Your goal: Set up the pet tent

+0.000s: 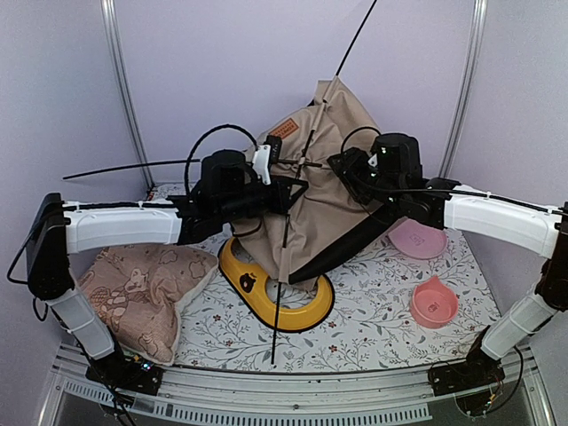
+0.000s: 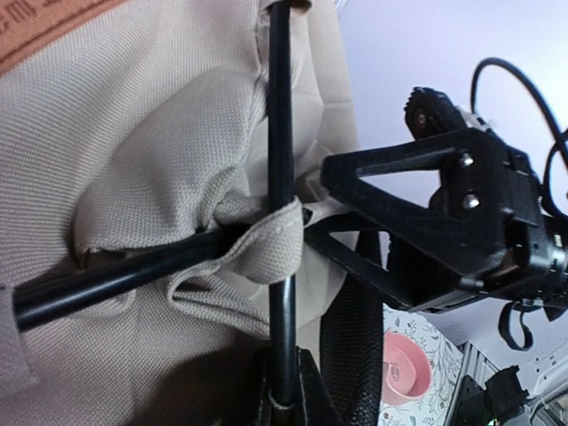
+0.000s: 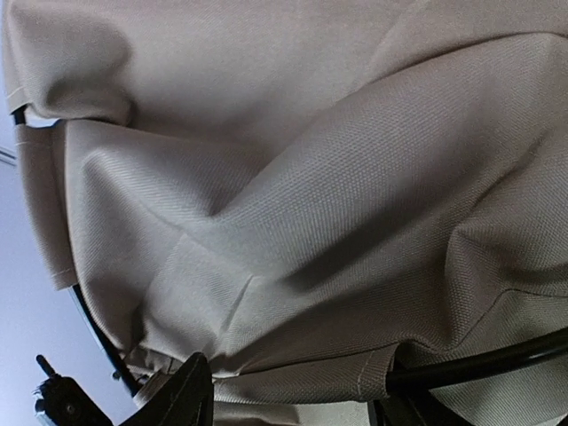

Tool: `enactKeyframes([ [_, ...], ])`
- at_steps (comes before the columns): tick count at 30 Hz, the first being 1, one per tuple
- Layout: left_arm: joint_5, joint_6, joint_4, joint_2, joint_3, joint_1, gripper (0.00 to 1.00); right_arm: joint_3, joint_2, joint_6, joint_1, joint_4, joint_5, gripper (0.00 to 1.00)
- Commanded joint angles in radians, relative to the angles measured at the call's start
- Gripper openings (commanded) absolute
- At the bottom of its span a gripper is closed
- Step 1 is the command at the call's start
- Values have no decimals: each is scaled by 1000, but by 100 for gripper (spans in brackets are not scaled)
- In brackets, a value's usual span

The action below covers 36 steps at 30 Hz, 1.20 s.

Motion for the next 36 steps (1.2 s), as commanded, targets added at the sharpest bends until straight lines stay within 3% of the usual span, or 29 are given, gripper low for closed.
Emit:
enactKeyframes([
  [1, 86, 49, 139, -55, -23, -24, 0, 38, 24, 23, -13, 34, 43, 58],
  [9, 145, 57, 181, -69, -60, -25, 0, 46, 27, 24, -31, 51, 32, 37],
  [17, 159, 57, 170, -66, -57, -18, 0, 63, 7, 4, -36, 47, 41, 0],
  [23, 160, 48, 105, -72, -11, 4, 8, 82, -21, -18, -42, 65, 93, 0],
  [29, 178, 57, -40, -79, 87, 17, 32, 184, -29, -123, -55, 99, 165, 0],
  [36, 223, 79, -116, -175, 80, 20, 55, 334, 13, -325, -68, 144, 192, 0],
])
